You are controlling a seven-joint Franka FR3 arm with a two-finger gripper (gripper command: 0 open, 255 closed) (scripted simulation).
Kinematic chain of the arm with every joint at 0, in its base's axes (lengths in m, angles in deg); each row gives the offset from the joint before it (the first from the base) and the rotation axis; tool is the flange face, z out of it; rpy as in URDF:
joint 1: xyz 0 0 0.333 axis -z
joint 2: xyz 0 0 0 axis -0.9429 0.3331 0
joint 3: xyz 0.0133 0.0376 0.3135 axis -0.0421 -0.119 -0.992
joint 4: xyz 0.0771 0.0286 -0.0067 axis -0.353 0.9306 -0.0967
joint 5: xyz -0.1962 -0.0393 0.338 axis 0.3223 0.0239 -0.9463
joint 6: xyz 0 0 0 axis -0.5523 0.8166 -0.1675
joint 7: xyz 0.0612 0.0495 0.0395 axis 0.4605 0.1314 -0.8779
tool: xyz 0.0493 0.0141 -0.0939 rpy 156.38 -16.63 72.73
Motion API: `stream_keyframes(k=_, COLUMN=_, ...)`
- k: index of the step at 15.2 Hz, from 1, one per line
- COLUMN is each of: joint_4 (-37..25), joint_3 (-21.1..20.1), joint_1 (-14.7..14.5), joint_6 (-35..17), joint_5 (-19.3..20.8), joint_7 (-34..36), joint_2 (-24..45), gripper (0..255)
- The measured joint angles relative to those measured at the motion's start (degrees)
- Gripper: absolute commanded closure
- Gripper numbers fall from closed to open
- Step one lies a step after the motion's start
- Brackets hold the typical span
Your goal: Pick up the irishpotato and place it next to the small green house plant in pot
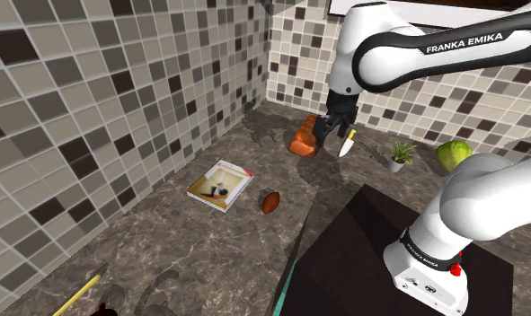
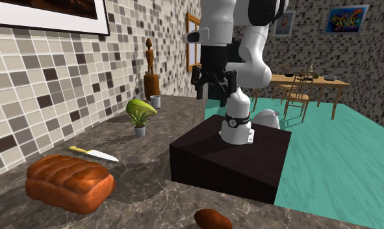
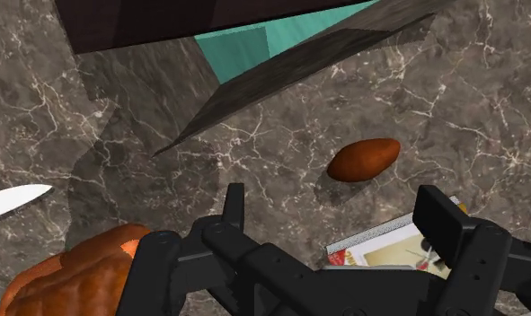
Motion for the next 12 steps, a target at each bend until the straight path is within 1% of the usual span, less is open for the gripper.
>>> stream_keyframes(k=3, joint_4=3.2, joint_3=-1.8, joint_1=0.2, joint_6=-7.1, joint_5=-1.7, joint_7=4.5, joint_2=3.6, gripper=0)
stream_keyframes(k=6, joint_4=4.6, joint_3=-3.5, joint_1=0.7, joint_6=-14.1, joint_5=-3.1, joint_7=8.9, joint_2=8.6, gripper=0)
stream_keyframes(k=9, joint_4=5.2, joint_3=-5.6, joint_1=1.0, joint_6=-21.9, joint_5=-4.3, joint_7=13.7, joint_2=15.1, gripper=0)
stream_keyframes(k=12, joint_4=4.1, joint_3=-7.6, joint_1=1.8, joint_6=-29.3, joint_5=-4.3, joint_7=18.8, joint_2=23.1, gripper=0)
